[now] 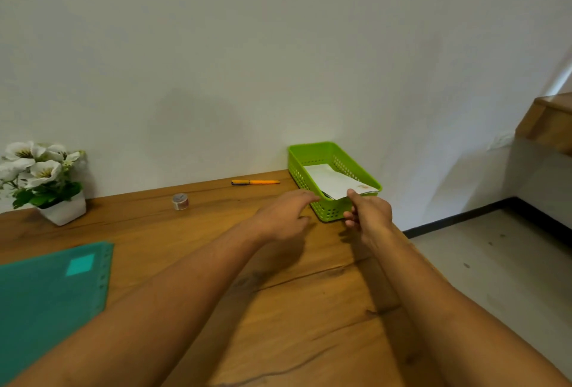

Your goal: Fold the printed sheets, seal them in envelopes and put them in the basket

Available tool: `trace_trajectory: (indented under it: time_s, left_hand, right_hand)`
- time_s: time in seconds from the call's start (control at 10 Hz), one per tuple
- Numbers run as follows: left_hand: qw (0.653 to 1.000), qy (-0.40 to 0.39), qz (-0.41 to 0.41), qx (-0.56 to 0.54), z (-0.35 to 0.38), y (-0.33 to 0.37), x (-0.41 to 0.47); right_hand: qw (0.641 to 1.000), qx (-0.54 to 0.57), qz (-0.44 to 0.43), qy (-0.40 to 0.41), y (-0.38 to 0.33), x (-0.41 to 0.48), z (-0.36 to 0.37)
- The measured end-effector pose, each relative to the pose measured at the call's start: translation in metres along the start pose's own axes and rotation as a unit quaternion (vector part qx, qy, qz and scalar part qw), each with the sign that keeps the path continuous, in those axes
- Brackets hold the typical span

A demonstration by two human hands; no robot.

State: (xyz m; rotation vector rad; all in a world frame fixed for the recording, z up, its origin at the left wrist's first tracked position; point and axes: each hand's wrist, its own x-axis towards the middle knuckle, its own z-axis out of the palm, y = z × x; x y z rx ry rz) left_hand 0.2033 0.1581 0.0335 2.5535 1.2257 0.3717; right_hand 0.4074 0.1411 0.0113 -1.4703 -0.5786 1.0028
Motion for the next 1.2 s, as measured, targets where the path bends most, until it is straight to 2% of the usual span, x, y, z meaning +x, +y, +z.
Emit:
trace_trajectory:
  time_s: [0.2, 0.3, 0.4, 0.5, 0.6, 0.7, 0.8, 0.9, 1.1, 1.2]
  left_hand:
    - [0.996, 0.045, -0.079, -0.018, -0.019, -0.045, -0.084]
    - [0.986, 0.086, -0.144, -0.023, -0.025, -0.078, -0.143]
    - [0.962, 0.133, -0.239, 0.002, -0.032, -0.105, -0.204]
    - [0.93, 0.127, -0.335, 0.078, -0.036, -0.133, -0.261]
    - [0.908, 0.065, -0.401, 0.101, -0.03, -0.151, -0.3]
    - [0.909, 0.024, -0.403, 0.106, -0.02, -0.153, -0.313]
    - [0.92, 0.016, -0.377, 0.105, -0.015, -0.146, -0.306]
    - [0.93, 0.008, -0.352, 0.108, -0.011, -0.14, -0.294]
    - [0.93, 0.032, -0.351, 0.108, -0.009, -0.139, -0.288]
    - [0.928, 0.048, -0.354, 0.105, -0.022, -0.143, -0.279]
  right_hand:
    - [0.983, -0.131, -0.086, -0.093, 0.018, -0.041, 0.043]
    - [0.952, -0.227, -0.142, -0.149, 0.032, -0.066, 0.077]
    - [0.905, -0.323, -0.2, -0.193, 0.049, -0.091, 0.108]
    - [0.841, -0.413, -0.257, -0.235, 0.059, -0.124, 0.133]
    - [0.746, -0.532, -0.298, -0.269, 0.064, -0.15, 0.147]
    - [0.658, -0.603, -0.327, -0.309, 0.074, -0.155, 0.151]
    - [0.604, -0.646, -0.335, -0.325, 0.082, -0.153, 0.15]
    - [0.583, -0.656, -0.354, -0.324, 0.085, -0.149, 0.149]
    - [0.591, -0.623, -0.403, -0.317, 0.094, -0.134, 0.146]
    - [0.6, -0.619, -0.392, -0.321, 0.085, -0.127, 0.153]
